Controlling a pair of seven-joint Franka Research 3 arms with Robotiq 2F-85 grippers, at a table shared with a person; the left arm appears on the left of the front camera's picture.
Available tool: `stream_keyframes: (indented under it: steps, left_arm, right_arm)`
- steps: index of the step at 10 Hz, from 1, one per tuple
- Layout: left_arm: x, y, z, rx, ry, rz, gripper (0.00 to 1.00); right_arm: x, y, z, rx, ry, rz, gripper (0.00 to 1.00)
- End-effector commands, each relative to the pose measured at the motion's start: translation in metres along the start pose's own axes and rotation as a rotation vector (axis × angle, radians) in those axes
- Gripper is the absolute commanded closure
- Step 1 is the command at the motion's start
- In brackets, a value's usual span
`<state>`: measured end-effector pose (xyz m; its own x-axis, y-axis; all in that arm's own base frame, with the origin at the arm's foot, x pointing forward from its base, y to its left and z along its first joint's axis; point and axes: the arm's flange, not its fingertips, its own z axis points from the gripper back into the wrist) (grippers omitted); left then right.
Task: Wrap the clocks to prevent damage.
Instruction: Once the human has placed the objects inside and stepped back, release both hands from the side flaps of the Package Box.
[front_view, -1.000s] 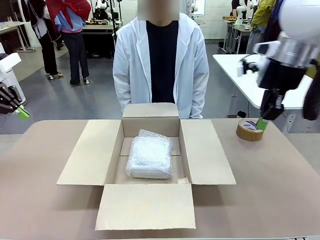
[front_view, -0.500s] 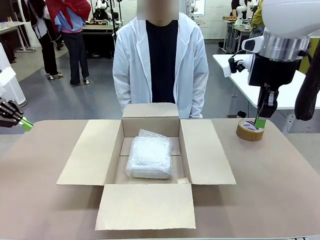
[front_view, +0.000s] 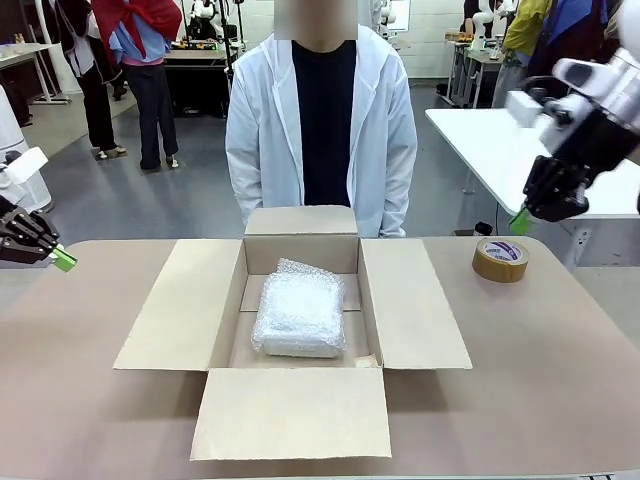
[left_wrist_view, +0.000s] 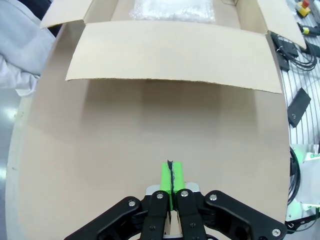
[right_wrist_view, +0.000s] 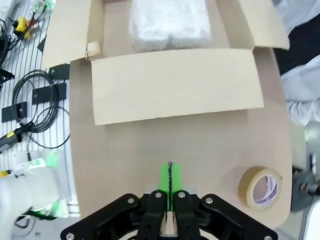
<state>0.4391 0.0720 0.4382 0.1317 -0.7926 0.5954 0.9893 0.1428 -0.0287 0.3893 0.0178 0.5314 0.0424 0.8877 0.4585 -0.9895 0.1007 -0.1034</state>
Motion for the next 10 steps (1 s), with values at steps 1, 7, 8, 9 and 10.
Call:
stream_keyframes:
  steps: [1,7,8,9,10]
  left_arm:
    - [-0.002,0.000,0.000,0.004,0.000,0.005,1.00]
    - [-0.002,0.000,0.000,0.001,0.001,0.005,1.00]
    - [-0.013,0.003,-0.003,-0.017,-0.131,0.023,1.00]
    - [-0.023,0.003,-0.002,-0.052,-0.199,-0.003,1.00]
    - [-0.033,0.000,0.001,-0.062,-0.299,0.008,1.00]
  right_arm:
    - [-0.038,0.003,-0.024,0.057,-0.180,0.076,0.99]
    - [-0.060,0.000,-0.033,0.158,-0.304,0.069,0.99]
    - [-0.080,-0.011,-0.035,0.212,-0.486,0.063,0.99]
    - [-0.101,-0.019,-0.037,0.242,-0.617,0.036,0.99]
    - [-0.119,-0.024,-0.035,0.231,-0.708,0.019,0.99]
